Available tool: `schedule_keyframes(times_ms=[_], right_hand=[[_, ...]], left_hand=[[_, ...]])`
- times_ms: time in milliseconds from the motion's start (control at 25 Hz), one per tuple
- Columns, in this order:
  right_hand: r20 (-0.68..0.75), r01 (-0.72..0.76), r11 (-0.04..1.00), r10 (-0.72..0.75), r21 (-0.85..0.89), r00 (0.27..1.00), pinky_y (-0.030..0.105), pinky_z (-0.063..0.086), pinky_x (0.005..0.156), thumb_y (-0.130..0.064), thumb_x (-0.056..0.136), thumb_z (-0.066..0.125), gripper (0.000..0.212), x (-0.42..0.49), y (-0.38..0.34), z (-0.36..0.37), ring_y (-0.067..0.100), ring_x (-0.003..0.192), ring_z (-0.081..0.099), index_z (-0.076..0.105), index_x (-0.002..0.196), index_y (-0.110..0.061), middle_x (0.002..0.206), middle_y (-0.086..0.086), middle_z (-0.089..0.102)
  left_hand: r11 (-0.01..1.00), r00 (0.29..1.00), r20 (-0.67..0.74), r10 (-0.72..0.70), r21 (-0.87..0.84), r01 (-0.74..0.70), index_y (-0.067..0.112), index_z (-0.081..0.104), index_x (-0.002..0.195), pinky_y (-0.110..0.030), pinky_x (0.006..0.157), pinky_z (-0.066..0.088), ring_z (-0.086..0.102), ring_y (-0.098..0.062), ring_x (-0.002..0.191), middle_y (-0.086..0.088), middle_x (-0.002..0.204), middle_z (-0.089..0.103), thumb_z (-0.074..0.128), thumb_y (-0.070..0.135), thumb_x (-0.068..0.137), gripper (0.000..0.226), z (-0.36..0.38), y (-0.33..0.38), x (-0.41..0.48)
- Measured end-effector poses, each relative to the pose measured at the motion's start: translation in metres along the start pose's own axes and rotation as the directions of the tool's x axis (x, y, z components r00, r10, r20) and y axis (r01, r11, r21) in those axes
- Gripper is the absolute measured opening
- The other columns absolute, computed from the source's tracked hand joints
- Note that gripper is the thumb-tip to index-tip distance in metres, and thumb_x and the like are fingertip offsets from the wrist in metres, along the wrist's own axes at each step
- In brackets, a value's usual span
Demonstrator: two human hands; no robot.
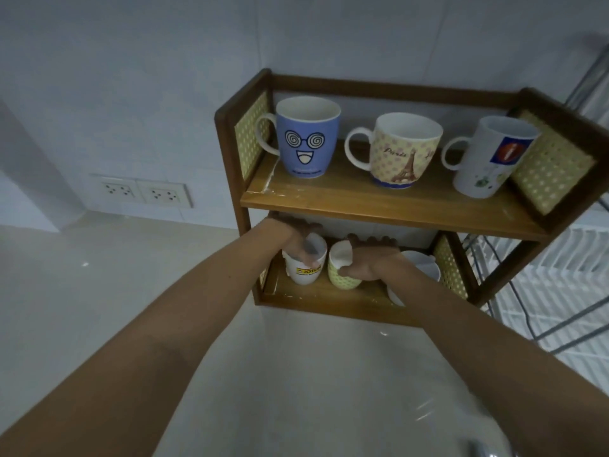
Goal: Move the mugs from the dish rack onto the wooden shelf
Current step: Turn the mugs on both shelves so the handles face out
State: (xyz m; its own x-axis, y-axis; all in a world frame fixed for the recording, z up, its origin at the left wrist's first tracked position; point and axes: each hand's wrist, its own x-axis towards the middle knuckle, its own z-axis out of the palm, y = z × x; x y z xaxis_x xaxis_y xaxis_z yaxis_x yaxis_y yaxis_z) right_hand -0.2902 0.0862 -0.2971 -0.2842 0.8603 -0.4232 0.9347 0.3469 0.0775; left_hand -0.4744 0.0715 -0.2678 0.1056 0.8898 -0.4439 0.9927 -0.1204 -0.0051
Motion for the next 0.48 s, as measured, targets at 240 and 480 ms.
schedule_keyframes(times_ms=[240, 480], right_hand=[[-0.094, 0.024, 1.000, -0.025, -0.014, 0.995, 0.044, 0.033, 0.105, -0.062, 0.074, 0.063, 0.090, 0.002, -0.004, 0.004, 0.033, 0.131, 0.037, 0.026, 0.146, -0.023, 0.145, 0.010, 0.039], [0.062, 0.274, 0.961, -0.277, 0.045, 0.959, 0.045, 0.045, 0.099, -0.023, 0.071, 0.078, 0.091, 0.002, 0.016, -0.011, 0.029, 0.126, 0.043, 0.026, 0.145, -0.028, 0.143, 0.007, 0.040]], left_hand=[[0.993, 0.993, -0.072, 0.093, 0.077, -0.088, 0.034, 0.019, 0.149, -0.041, 0.103, 0.039, 0.036, -0.031, 0.136, -0.005, 0.153, 0.033, 0.074, 0.045, 0.074, 0.093, 0.015, -0.001, -0.003], [0.992, 0.992, 0.031, 0.121, -0.024, -0.120, 0.030, 0.014, 0.150, -0.040, 0.105, 0.035, 0.030, -0.031, 0.139, -0.006, 0.156, 0.027, 0.076, 0.037, 0.075, 0.098, 0.012, -0.008, -0.005]])
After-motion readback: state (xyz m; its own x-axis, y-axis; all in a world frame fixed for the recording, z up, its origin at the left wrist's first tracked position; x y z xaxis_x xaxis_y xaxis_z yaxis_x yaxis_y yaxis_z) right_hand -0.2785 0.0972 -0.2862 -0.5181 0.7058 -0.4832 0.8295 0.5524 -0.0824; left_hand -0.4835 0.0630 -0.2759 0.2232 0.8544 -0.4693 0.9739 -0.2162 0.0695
